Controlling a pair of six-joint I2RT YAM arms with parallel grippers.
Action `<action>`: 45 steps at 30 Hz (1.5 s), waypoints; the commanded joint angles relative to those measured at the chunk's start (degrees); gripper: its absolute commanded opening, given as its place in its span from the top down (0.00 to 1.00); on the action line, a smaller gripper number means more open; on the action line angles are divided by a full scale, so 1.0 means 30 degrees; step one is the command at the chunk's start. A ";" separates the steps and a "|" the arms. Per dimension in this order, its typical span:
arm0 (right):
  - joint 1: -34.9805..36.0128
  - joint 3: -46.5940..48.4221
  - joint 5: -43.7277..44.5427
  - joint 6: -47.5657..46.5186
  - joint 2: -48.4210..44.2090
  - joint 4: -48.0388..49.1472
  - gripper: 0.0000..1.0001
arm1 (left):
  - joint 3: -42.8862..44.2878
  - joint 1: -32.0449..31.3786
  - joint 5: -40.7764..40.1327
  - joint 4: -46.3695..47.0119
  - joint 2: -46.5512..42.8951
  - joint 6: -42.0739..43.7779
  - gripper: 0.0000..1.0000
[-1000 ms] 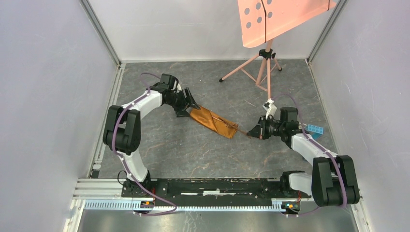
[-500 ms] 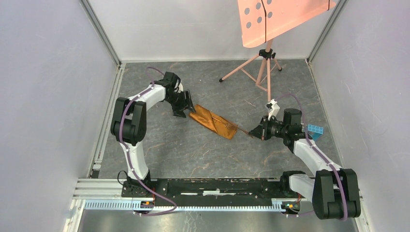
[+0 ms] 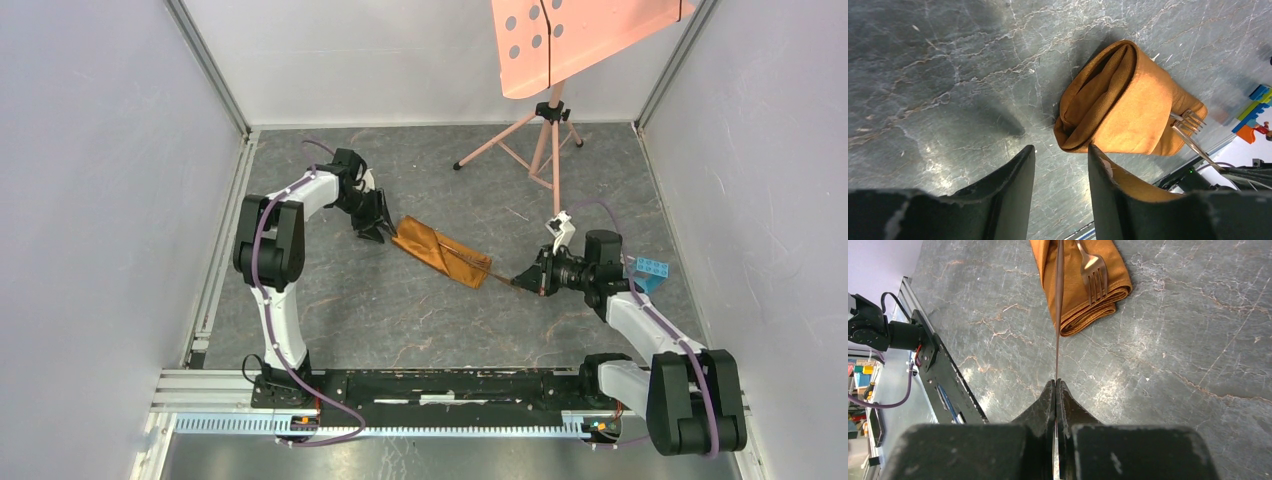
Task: Fold the napkin into a case and place the utensils inside
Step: Insert the fork at the center of the board.
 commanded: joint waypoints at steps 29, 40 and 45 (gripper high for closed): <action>0.4359 0.1673 -0.0298 0.4022 0.8123 1.1220 1.00 | -0.1017 -0.0076 0.1327 0.1256 0.0601 0.0405 0.66; 0.5550 0.1267 0.1835 0.6884 1.0112 1.5725 1.00 | -0.1597 -0.0204 0.1678 0.1737 0.0243 0.0058 0.69; 0.5869 0.1214 0.2340 0.7350 1.1206 1.7279 1.00 | -0.1882 -0.0274 0.1758 0.1911 0.0106 -0.0052 0.71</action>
